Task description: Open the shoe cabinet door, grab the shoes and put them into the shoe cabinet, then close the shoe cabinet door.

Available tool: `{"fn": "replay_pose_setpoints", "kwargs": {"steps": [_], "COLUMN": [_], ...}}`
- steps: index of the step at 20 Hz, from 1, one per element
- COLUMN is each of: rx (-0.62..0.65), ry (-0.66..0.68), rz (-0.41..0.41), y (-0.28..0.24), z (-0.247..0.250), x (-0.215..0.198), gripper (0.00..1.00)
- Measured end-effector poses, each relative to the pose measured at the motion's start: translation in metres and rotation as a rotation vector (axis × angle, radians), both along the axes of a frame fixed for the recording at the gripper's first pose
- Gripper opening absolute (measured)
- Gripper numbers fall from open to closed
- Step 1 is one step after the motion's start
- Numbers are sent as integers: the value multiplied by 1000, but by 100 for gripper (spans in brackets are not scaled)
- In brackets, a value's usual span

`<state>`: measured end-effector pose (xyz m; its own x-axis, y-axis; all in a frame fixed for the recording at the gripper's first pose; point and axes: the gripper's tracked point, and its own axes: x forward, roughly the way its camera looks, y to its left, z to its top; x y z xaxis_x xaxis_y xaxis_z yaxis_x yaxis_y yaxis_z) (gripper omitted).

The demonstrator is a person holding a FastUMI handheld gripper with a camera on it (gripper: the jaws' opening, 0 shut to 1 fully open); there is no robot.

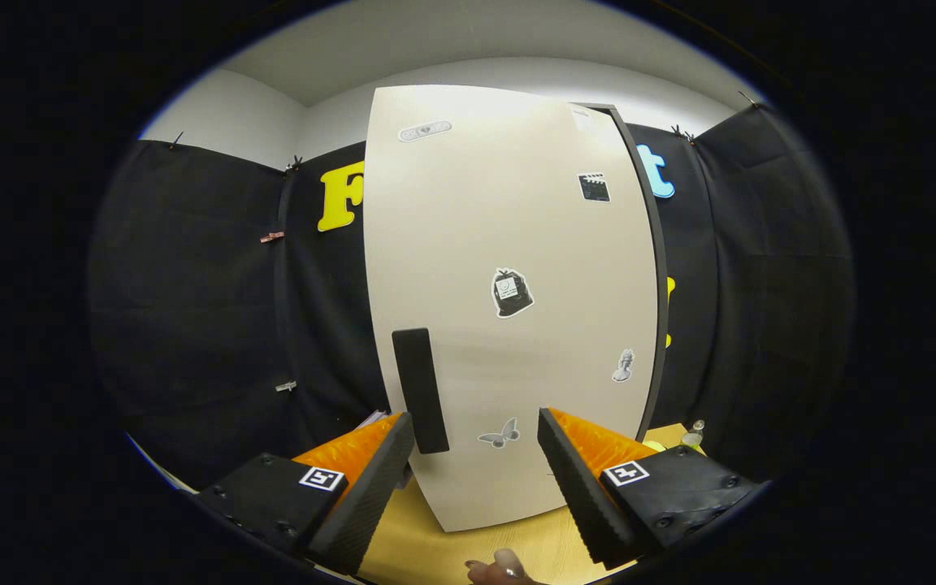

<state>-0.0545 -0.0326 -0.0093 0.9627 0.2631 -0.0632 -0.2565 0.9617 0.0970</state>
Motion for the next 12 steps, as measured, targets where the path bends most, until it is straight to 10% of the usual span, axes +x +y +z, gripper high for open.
{"fn": "replay_pose_setpoints", "kwargs": {"steps": [12], "rx": [-8], "ry": [-14], "rz": [-10], "y": [0], "z": [3], "x": [0], "gripper": [99]}}
